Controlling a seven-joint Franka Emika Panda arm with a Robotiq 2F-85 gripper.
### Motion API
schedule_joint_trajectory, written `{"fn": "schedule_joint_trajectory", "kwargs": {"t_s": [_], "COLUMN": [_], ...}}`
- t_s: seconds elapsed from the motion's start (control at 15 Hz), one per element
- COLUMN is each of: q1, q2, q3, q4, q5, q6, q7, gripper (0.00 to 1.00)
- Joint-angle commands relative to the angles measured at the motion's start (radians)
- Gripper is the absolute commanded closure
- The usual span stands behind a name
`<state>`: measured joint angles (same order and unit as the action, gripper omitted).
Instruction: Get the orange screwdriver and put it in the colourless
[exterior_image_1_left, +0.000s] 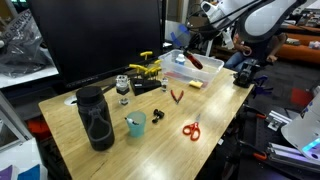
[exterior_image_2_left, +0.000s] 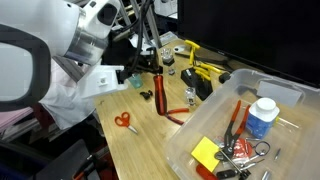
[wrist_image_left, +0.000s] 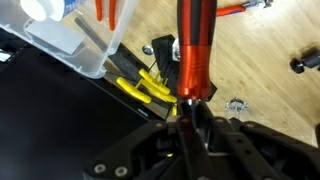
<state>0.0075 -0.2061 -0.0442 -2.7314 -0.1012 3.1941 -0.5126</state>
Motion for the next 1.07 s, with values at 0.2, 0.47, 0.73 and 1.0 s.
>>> {"fn": "schedule_joint_trajectory", "kwargs": {"t_s": [0.2, 0.47, 0.73, 1.0], "q1": [-0.256, -0.409, -0.44, -0.487], "q2": [-0.098, -0.133, -0.152, -0.17], "q3": [0.073, 0.183, 0.249, 0.323], "q4": [-0.015, -0.026, -0.04, -0.042], "q5": [-0.1, -0.088, -0.068, -0.055], "q6": [0.088, 0.089, 0.058, 0.002], "q7": [0.005, 0.027, 0.079, 0.159], "gripper": [0.97, 0.97, 0.97, 0.97]}}
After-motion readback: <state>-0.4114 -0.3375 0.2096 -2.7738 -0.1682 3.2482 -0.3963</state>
